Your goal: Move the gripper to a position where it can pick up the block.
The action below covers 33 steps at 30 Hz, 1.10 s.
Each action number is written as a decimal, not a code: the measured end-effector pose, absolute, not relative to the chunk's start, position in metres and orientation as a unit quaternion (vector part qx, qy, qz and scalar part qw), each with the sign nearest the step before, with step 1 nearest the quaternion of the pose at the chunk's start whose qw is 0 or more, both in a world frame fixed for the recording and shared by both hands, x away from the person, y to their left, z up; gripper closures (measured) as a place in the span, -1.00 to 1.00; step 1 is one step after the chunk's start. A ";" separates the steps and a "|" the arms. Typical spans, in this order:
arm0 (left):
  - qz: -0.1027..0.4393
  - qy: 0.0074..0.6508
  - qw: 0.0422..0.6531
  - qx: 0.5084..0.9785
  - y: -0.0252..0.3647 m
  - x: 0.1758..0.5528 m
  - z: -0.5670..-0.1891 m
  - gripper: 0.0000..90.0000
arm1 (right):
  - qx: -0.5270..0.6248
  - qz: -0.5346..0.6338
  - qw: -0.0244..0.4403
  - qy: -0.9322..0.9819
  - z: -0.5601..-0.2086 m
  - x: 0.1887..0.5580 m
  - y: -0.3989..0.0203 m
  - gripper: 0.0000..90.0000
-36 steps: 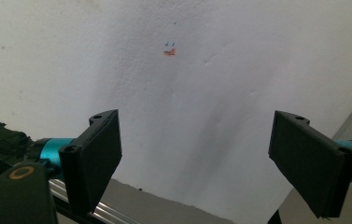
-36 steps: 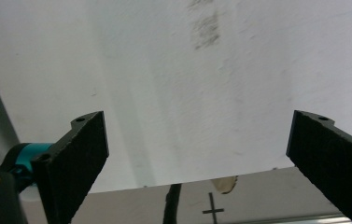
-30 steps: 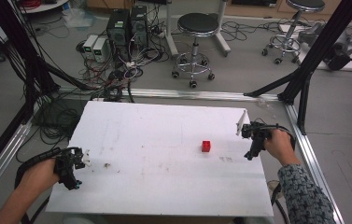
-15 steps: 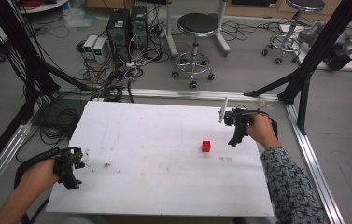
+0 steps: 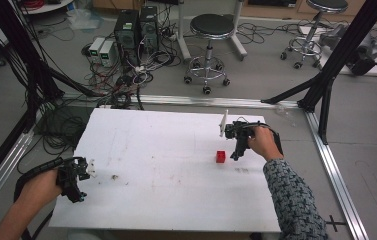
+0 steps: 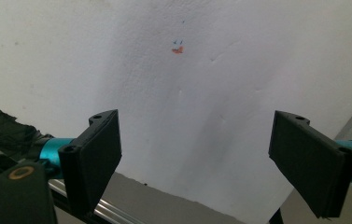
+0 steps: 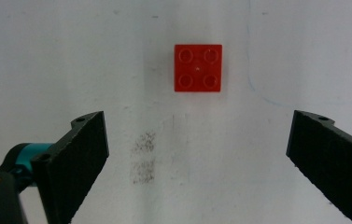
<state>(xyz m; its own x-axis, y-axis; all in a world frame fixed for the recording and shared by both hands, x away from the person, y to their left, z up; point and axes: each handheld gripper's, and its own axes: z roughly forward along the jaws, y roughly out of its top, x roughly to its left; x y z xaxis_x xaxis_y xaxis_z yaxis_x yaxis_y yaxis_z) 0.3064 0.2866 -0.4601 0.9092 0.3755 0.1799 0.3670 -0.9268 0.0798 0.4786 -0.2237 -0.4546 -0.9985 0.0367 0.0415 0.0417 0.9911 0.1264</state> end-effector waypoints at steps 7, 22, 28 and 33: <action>0.095 0.189 0.022 0.977 0.286 0.307 -0.461 -0.61 | -0.004 -0.050 0.019 -0.999 -0.471 0.479 -0.211 -0.89; 0.098 0.185 0.022 0.978 0.282 0.307 -0.460 -0.62 | -0.008 -0.049 0.021 -0.999 -0.491 0.477 -0.201 -0.89; 0.097 0.185 0.020 0.978 0.283 0.308 -0.461 -0.62 | -0.008 -0.043 0.015 -0.999 -0.498 0.478 -0.198 -0.89; 0.096 0.186 0.022 0.978 0.282 0.307 -0.462 -0.62 | -0.006 -0.040 0.017 -0.999 -0.502 0.478 -0.194 -0.89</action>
<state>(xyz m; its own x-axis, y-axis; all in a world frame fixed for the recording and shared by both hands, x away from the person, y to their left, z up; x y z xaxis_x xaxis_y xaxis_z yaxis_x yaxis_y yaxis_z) 0.3070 0.2824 -0.4618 0.9122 0.3683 0.1798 0.3600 -0.9297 0.0779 0.4784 -0.1938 -0.5019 -0.9993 0.0113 0.0346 0.0140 0.9967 0.0802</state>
